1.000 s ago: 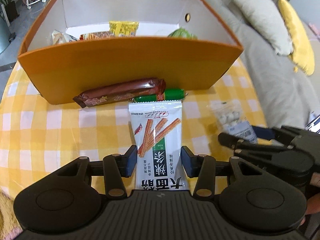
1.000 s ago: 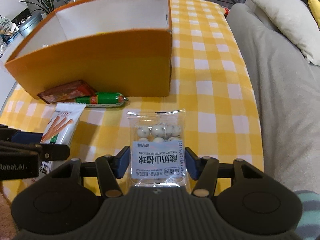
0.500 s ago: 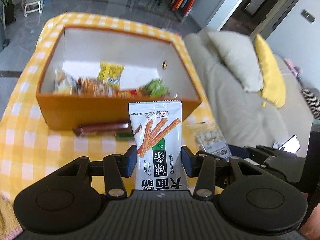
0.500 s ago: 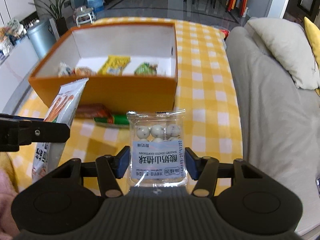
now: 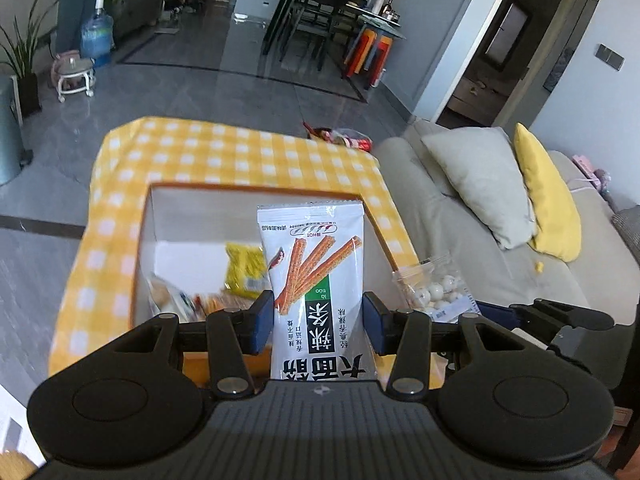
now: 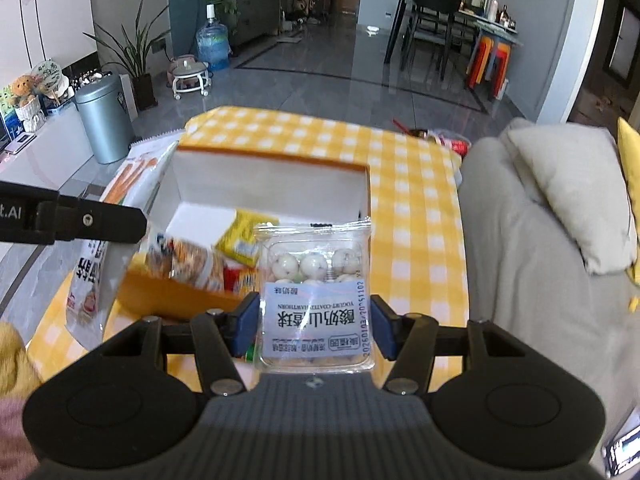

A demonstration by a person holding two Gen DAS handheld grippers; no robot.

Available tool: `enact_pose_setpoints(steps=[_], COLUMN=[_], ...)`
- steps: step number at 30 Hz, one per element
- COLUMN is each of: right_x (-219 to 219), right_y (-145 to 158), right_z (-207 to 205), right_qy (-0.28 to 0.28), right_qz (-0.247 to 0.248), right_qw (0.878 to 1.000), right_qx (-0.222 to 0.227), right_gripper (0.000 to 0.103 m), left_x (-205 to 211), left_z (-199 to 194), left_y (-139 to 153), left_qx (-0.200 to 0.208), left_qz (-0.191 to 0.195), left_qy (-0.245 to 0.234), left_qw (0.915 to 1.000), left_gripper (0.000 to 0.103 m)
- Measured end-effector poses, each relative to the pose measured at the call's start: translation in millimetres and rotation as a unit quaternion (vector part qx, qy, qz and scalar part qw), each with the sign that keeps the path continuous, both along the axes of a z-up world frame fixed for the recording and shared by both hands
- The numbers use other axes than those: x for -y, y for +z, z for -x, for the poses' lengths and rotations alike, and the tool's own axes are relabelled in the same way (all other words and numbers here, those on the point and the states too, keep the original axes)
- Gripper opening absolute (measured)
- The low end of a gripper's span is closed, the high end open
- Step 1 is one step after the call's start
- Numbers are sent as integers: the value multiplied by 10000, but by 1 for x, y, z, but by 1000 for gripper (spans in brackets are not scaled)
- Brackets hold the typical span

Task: Organize snacks
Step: 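Lift both held packets and carry them over the box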

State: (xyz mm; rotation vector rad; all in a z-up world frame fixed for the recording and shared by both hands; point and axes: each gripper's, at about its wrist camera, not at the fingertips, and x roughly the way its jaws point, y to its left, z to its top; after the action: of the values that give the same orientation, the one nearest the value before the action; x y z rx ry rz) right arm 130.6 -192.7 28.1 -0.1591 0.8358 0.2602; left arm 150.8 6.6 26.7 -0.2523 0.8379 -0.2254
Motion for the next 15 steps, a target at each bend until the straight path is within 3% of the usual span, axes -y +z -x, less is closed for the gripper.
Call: enact_pose_setpoints(steps=[8, 15], right_x=[-20, -35], right_y=[2, -30], right_z=[-41, -77], right_qy=[66, 180], right_qz=[-12, 278], right_qw=[10000, 9992], right_qx=[24, -235], right_gripper=[55, 55], left_x=[-6, -3], left_z=[-41, -80], left_y=[3, -25], left_qx=[-13, -304], left_qz=[-434, -1104], left_qy=[-33, -248], left_qw=[9991, 9931], left_gripper=[53, 53])
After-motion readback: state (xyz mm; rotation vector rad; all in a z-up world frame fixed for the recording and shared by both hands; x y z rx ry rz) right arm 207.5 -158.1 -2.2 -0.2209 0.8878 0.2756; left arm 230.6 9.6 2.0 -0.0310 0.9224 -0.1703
